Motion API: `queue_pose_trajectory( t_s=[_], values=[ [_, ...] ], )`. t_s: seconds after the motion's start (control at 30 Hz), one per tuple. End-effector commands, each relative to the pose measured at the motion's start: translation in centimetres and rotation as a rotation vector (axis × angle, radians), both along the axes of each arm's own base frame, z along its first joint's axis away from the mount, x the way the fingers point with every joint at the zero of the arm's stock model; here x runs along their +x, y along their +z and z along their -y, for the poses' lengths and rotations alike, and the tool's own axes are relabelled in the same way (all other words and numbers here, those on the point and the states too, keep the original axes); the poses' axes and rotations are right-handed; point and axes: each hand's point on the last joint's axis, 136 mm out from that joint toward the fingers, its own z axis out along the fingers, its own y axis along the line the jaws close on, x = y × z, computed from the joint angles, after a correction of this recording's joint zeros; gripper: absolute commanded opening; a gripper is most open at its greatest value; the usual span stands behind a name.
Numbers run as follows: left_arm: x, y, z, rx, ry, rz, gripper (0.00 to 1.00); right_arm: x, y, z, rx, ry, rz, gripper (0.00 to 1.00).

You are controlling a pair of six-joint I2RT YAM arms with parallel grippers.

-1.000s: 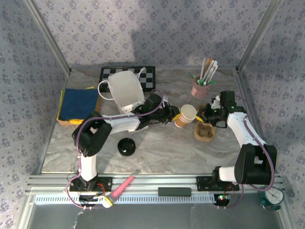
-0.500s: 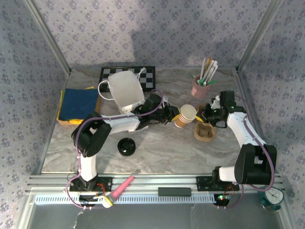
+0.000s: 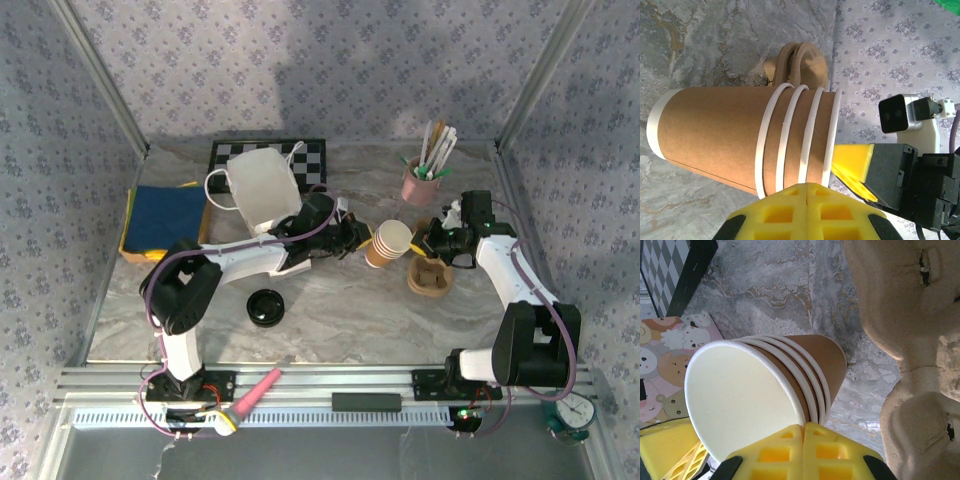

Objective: Pack the takeout coffee

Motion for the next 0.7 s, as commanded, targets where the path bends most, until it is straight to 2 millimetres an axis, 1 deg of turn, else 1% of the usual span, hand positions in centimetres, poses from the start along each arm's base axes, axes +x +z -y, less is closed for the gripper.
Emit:
queue_pose_trajectory(
  t_s=[0.0, 0.17, 0.4, 0.67],
  values=[
    [0.5, 1.5, 0.7, -0.050, -0.006, 0.022, 0.00, -0.9, -0.1, -0.1, -0.011, 0.014, -0.018, 0.00],
    [0.3, 1.9, 1.3, -0.061, -0.020, 0.028, 0.00, -0.9, -0.1, -0.2, -0.011, 0.016, -0.019, 0.00],
    [0.2, 1.2, 1.8, -0.055, -0.032, 0.014, 0.00, -1.0, -0.2, -0.3, -0.010, 0.018, -0.022, 0.00],
    [0.2, 1.5, 2.4, -0.068, -0.045, 0.019, 0.00, -1.1, -0.2, -0.4, -0.010, 0.021, -0.023, 0.00]
  ],
)
